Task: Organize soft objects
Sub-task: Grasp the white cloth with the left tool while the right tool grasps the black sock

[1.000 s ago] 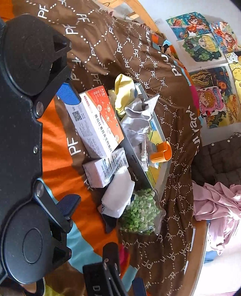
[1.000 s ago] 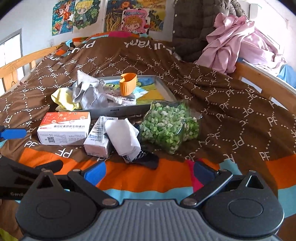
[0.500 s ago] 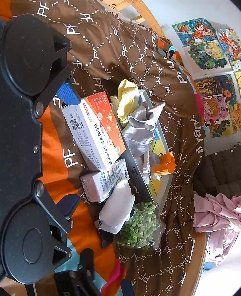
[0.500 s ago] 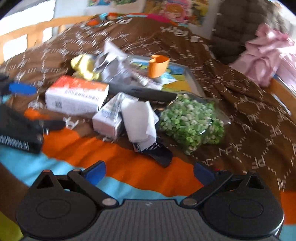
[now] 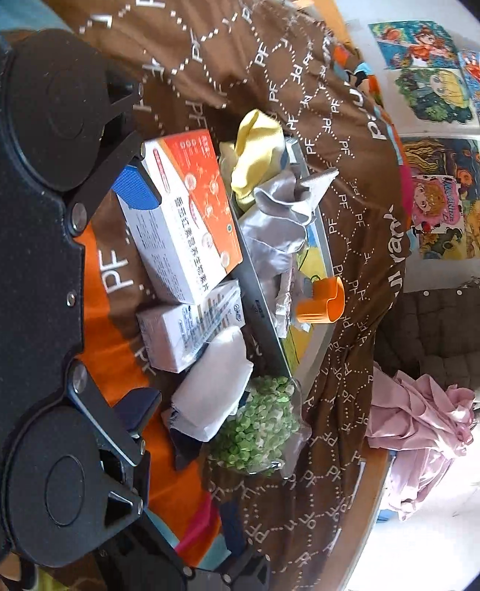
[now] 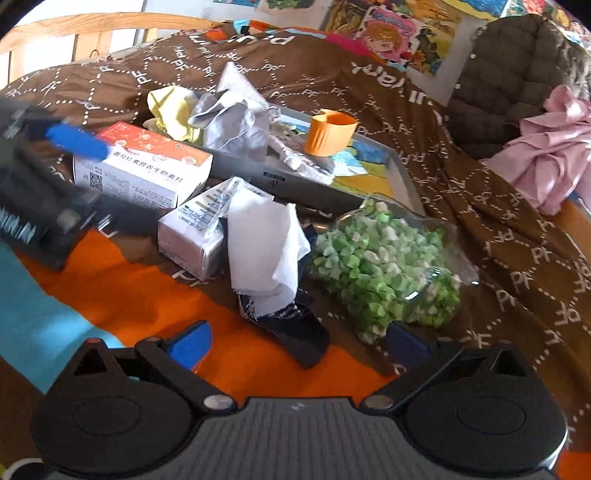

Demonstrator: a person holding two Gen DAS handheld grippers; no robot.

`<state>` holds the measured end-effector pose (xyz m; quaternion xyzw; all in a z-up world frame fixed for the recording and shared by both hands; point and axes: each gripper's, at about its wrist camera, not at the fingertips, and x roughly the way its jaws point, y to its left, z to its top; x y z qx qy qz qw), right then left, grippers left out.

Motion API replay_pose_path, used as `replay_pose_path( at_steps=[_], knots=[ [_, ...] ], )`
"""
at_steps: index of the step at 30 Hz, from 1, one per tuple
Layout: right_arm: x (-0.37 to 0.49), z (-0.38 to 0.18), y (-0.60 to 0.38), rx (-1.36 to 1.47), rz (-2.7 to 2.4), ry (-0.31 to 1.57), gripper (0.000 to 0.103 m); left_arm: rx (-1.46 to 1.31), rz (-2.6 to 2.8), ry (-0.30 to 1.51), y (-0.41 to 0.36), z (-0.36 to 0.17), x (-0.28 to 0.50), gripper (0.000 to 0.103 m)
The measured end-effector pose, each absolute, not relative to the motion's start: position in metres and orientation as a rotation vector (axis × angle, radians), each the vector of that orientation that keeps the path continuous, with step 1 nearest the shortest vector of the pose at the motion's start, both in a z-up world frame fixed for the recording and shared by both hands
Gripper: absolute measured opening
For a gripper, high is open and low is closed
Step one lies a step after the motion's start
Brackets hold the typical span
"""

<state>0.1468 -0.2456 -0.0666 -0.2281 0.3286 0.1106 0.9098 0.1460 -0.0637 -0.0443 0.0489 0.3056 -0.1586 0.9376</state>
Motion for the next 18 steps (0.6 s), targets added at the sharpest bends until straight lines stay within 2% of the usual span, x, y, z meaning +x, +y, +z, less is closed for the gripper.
replay_pose_path(
  at_steps=[5, 9, 18],
  knots=[
    [0.157, -0.075, -0.244, -0.464, 0.243, 0.69, 0.097, 0.083, -0.382, 0.565, -0.077, -0.041, 0.172, 0.102],
    [0.156, -0.077, -0.24, -0.472, 0.253, 0.699, 0.09, 0.124, -0.425, 0.581, -0.089, -0.049, 0.19, 0.102],
    [0.16, -0.079, -0.239, -0.46, 0.247, 0.698, 0.082, 0.077, -0.574, 0.558, -0.102, -0.055, 0.214, 0.102]
  ],
)
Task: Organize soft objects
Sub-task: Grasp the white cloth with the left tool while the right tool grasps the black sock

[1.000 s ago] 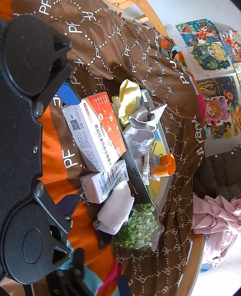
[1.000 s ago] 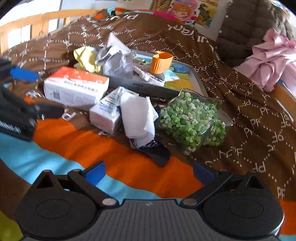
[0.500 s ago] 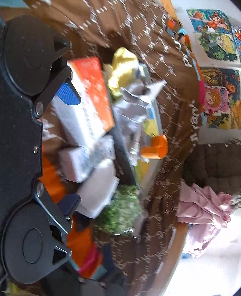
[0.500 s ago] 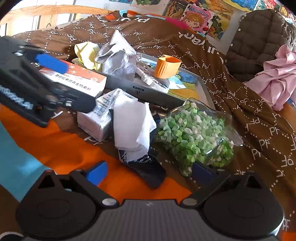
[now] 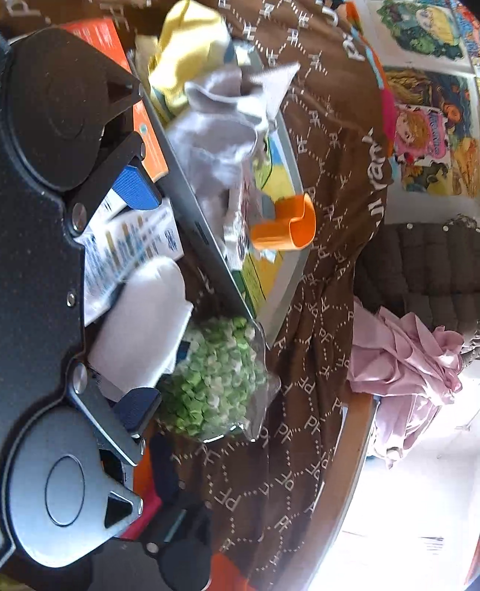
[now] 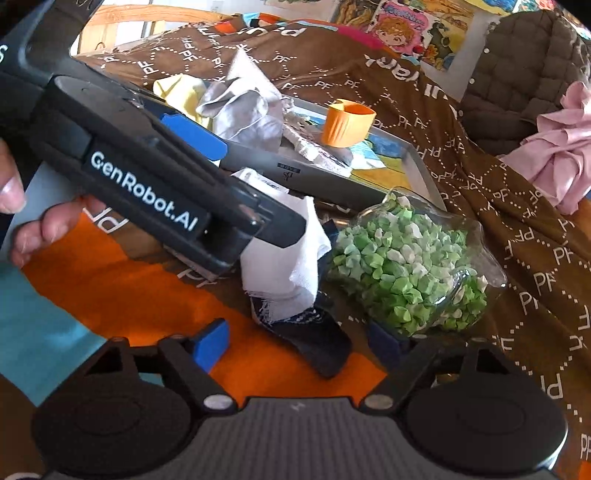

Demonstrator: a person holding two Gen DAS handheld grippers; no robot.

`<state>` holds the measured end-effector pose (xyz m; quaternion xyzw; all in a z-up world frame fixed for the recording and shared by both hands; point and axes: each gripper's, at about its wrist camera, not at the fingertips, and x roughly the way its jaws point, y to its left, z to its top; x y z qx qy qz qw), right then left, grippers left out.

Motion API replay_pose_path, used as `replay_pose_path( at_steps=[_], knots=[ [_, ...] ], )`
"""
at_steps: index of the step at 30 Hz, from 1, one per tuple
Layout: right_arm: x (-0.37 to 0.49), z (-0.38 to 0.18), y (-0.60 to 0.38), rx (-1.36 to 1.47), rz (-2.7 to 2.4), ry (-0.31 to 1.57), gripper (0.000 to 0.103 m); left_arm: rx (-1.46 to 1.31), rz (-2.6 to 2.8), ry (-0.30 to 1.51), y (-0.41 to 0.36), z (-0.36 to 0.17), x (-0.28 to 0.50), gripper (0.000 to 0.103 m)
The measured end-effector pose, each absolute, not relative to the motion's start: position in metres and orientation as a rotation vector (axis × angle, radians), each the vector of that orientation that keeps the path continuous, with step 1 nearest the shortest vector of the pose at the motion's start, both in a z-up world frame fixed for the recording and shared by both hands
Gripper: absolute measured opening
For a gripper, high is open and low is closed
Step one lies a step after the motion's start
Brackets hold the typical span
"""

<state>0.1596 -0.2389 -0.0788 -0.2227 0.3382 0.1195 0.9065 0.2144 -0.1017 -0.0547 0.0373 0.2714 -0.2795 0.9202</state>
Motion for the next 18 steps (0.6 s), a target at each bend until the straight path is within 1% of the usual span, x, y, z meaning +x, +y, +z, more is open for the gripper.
replay_pose_path(
  at_steps=[5, 10, 12, 18],
  knots=[
    [0.164, -0.08, -0.244, -0.445, 0.211, 0.681, 0.077, 0.056, -0.64, 0.55, -0.106, -0.058, 0.226, 0.1],
    [0.168, -0.081, -0.245, -0.439, 0.194, 0.673, 0.07, 0.03, -0.623, 0.591, -0.105, -0.069, 0.234, 0.082],
    [0.169, -0.082, -0.244, -0.441, 0.197, 0.678, 0.068, 0.016, -0.623, 0.597, -0.102, -0.074, 0.236, 0.079],
    [0.169, -0.086, -0.239, -0.461, 0.209, 0.677, 0.064, 0.001, -0.628, 0.582, -0.101, -0.075, 0.238, 0.076]
  ],
)
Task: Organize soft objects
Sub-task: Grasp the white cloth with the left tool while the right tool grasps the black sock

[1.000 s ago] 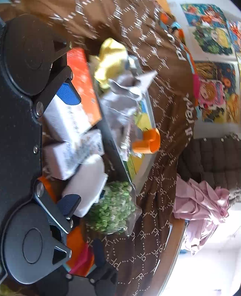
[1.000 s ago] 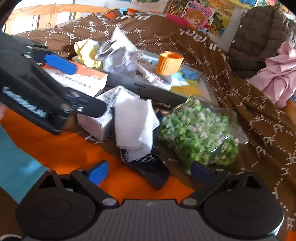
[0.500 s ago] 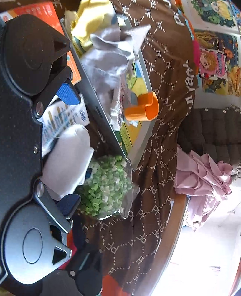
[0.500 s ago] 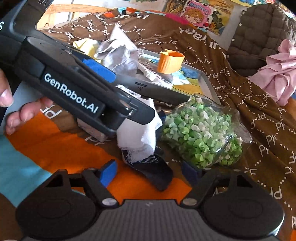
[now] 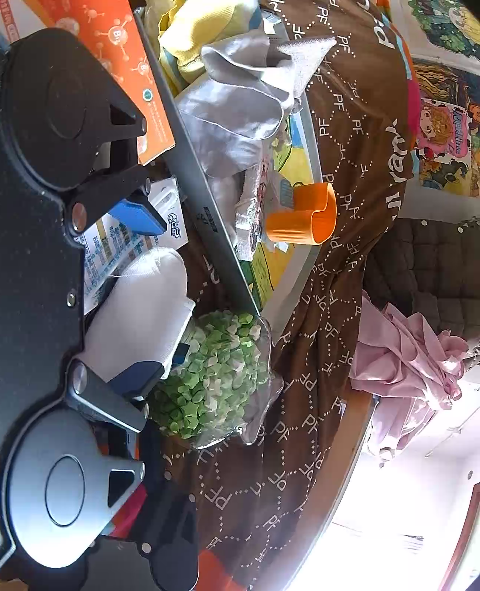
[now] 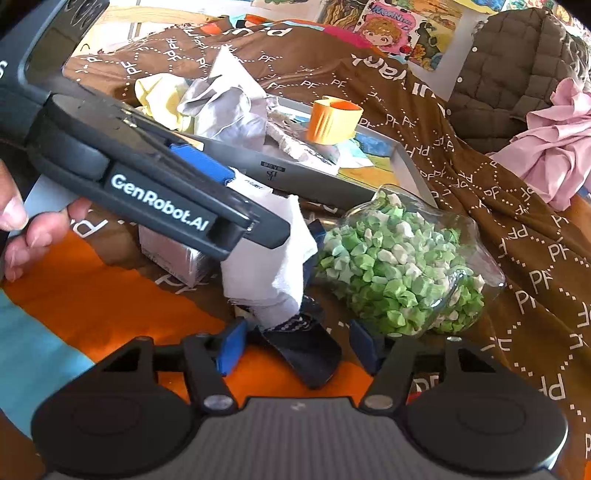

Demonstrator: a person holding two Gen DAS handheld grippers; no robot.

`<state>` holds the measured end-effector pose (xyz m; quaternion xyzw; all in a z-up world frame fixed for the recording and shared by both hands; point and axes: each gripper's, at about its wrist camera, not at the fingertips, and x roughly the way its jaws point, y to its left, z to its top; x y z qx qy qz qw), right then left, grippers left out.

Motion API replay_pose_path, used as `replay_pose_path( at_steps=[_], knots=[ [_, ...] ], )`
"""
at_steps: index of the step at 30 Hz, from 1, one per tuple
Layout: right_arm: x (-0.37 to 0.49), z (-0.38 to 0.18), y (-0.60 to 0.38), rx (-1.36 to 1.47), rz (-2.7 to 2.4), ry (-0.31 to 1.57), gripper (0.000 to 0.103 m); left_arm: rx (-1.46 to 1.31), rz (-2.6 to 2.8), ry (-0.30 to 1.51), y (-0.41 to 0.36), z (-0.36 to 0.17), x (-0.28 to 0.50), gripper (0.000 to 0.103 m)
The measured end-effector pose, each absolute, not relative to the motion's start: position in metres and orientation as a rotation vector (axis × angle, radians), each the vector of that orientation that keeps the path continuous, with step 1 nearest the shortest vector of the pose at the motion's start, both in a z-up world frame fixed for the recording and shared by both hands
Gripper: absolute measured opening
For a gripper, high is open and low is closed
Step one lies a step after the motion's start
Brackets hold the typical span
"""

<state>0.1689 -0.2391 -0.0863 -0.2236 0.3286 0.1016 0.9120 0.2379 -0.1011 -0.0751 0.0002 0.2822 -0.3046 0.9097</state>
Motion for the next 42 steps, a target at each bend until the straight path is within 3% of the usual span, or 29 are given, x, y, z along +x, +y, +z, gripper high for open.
replay_pose_path(
  at_steps=[2, 6, 8, 15, 18, 32, 34, 37, 42],
  knots=[
    [0.169, -0.087, -0.238, -0.465, 0.212, 0.677, 0.062, 0.017, -0.626, 0.578, -0.104, -0.075, 0.237, 0.072],
    [0.168, -0.088, -0.237, -0.473, 0.218, 0.676, 0.059, 0.035, -0.637, 0.595, -0.108, -0.073, 0.237, 0.054],
    [0.168, -0.089, -0.236, -0.474, 0.22, 0.676, 0.058, 0.059, -0.628, 0.595, -0.111, -0.075, 0.235, 0.052],
    [0.169, -0.09, -0.237, -0.468, 0.22, 0.678, 0.058, 0.113, -0.581, 0.588, -0.112, -0.075, 0.233, 0.016],
    [0.169, -0.09, -0.237, -0.469, 0.22, 0.677, 0.058, 0.128, -0.561, 0.582, -0.113, -0.074, 0.232, 0.007],
    [0.186, -0.088, -0.248, -0.302, 0.268, 0.711, 0.055, 0.083, -0.398, 0.52, -0.1, -0.056, 0.229, 0.002],
    [0.188, -0.087, -0.251, -0.28, 0.266, 0.713, 0.037, 0.087, -0.395, 0.521, -0.1, -0.056, 0.229, 0.002],
    [0.189, -0.085, -0.254, -0.252, 0.255, 0.716, 0.02, 0.096, -0.395, 0.525, -0.101, -0.056, 0.228, 0.002],
    [0.193, -0.077, -0.265, -0.138, 0.242, 0.726, 0.008, 0.109, -0.392, 0.504, -0.103, -0.052, 0.225, 0.002]
  ],
)
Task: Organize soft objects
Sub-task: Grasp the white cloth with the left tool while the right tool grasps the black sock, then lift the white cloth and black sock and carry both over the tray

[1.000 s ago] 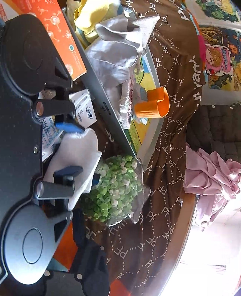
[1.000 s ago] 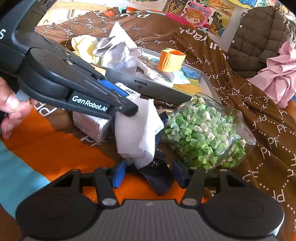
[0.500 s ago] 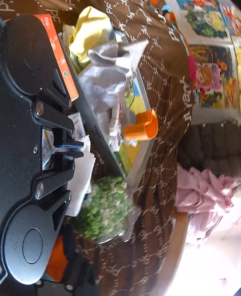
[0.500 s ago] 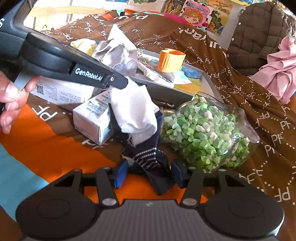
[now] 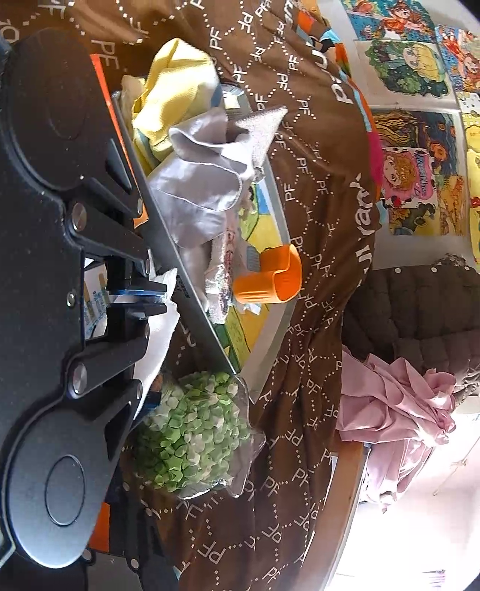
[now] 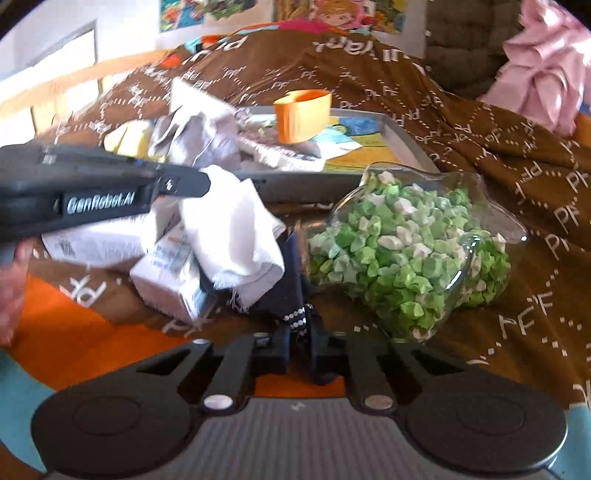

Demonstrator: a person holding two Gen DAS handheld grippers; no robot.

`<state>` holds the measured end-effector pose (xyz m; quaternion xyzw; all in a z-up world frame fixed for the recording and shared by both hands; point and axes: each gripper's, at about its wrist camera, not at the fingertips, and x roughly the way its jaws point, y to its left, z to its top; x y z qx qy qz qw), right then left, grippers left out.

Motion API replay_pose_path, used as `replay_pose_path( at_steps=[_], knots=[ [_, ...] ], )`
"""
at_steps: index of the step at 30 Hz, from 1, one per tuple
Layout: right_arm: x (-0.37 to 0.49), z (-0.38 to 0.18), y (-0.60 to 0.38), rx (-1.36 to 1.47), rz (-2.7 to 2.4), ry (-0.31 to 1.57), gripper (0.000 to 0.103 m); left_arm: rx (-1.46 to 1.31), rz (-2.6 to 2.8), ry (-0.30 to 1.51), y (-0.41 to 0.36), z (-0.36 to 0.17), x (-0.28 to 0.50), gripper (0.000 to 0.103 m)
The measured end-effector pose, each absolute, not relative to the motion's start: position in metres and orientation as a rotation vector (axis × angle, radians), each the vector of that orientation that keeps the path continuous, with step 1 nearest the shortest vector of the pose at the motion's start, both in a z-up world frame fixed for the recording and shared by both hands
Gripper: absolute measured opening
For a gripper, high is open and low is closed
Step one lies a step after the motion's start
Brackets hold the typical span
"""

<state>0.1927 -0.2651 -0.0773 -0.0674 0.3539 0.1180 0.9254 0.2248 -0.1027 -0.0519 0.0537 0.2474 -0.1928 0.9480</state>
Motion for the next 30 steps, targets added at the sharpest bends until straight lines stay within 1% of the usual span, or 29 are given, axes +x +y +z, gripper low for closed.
replay_pose_path(
  at_steps=[11, 21, 25, 30],
  knots=[
    [0.171, -0.047, -0.251, -0.255, 0.179, 0.538, 0.007, 0.088, -0.388, 0.447, -0.101, -0.033, 0.215, 0.002],
    [0.154, -0.029, -0.253, -0.27, 0.108, 0.426, 0.007, 0.047, -0.363, 0.364, -0.091, -0.004, 0.203, 0.002],
    [0.157, -0.014, -0.256, -0.224, 0.097, 0.347, 0.007, 0.059, -0.353, 0.345, -0.084, 0.006, 0.198, 0.002],
    [0.189, 0.006, -0.266, -0.1, 0.069, 0.258, 0.007, 0.071, -0.334, 0.303, -0.079, 0.02, 0.204, 0.002]
  ],
)
